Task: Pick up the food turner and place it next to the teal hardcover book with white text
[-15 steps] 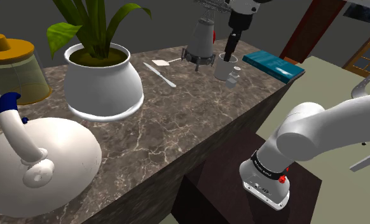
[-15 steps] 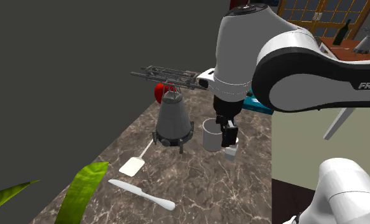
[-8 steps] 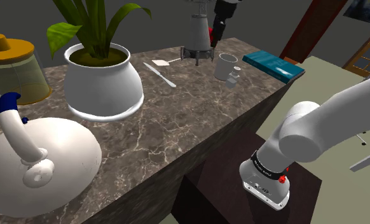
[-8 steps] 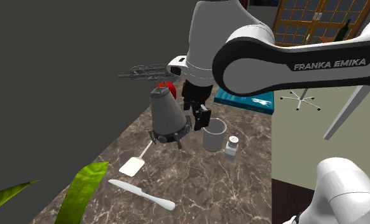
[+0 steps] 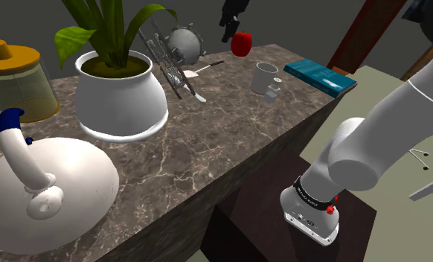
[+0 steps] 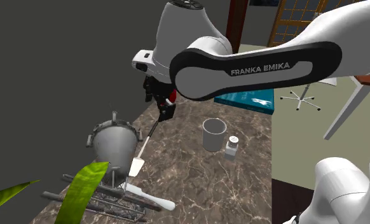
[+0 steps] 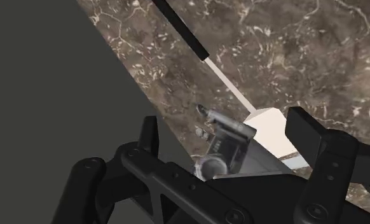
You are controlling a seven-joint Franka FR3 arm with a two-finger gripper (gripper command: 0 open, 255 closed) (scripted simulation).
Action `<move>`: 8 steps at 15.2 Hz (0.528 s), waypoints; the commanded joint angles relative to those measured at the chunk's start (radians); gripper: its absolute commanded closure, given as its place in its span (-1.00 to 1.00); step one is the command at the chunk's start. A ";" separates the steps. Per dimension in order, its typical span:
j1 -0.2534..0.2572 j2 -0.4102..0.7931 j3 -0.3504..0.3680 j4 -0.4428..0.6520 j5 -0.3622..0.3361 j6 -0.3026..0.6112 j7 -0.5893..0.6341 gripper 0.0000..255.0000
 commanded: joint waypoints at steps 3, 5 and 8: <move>0.029 0.166 -0.020 0.141 0.083 -0.109 -0.267 -1.00; 0.032 0.251 -0.014 0.213 0.109 -0.169 -0.389 -1.00; 0.031 0.367 0.010 0.309 0.122 -0.257 -0.552 -1.00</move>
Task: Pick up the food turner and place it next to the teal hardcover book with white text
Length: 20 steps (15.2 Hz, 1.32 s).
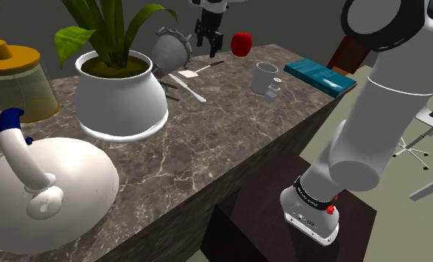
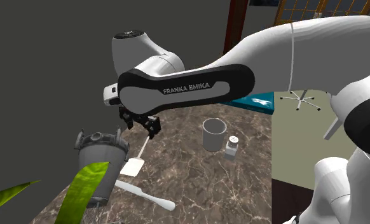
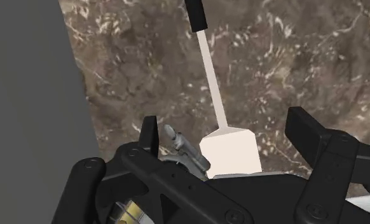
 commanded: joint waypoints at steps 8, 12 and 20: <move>0.002 0.120 0.032 0.029 -0.003 -0.027 -0.173 -1.00; 0.002 0.128 0.031 0.005 -0.001 0.005 -0.174 -1.00; 0.009 0.159 0.033 0.055 0.005 -0.015 -0.165 1.00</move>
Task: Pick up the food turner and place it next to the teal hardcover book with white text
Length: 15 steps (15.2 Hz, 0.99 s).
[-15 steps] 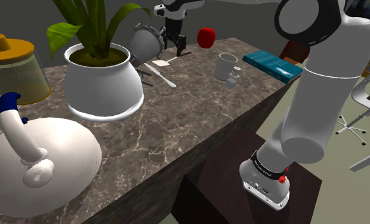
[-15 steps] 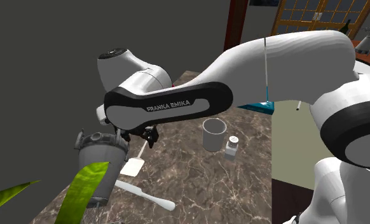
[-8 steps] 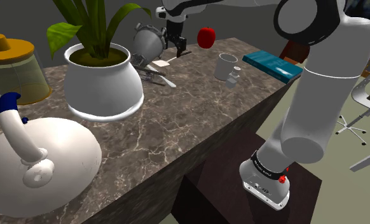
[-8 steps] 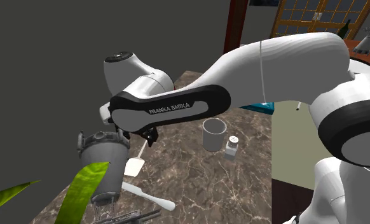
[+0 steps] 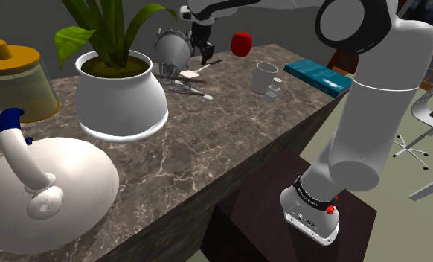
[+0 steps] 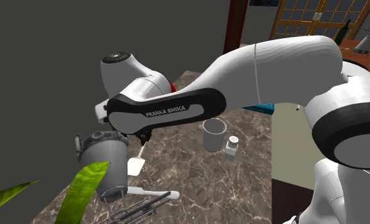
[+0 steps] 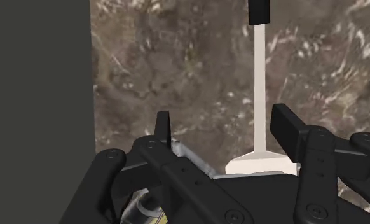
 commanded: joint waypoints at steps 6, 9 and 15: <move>0.015 0.030 0.021 -0.046 0.019 -0.050 0.000 1.00; 0.006 0.005 0.002 -0.016 0.008 0.180 0.012 -1.00; -0.042 -0.001 -0.005 0.079 0.013 -0.192 -0.127 -1.00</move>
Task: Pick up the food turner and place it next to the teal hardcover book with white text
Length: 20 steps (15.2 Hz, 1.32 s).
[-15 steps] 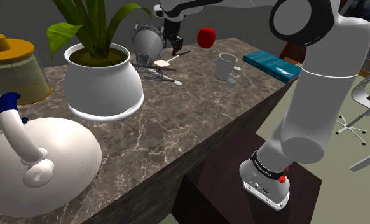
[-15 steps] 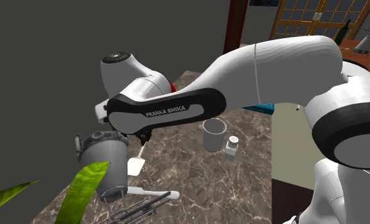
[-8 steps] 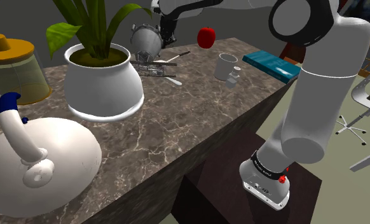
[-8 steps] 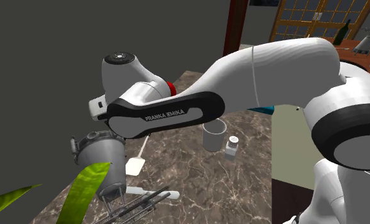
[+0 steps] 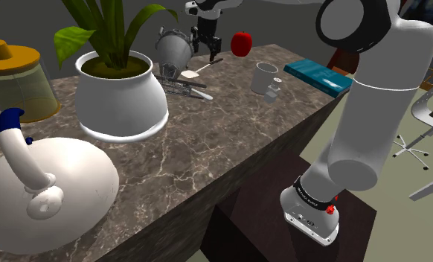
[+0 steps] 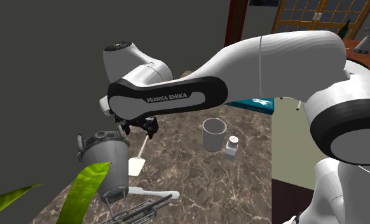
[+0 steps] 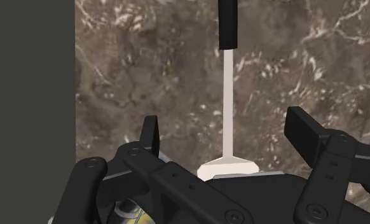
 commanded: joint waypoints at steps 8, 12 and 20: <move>-0.012 0.021 -0.002 -0.055 0.005 0.032 -0.028 -1.00; -0.012 0.022 -0.002 -0.055 0.006 0.032 -0.028 -1.00; -0.012 0.021 -0.002 -0.055 0.005 0.031 -0.028 1.00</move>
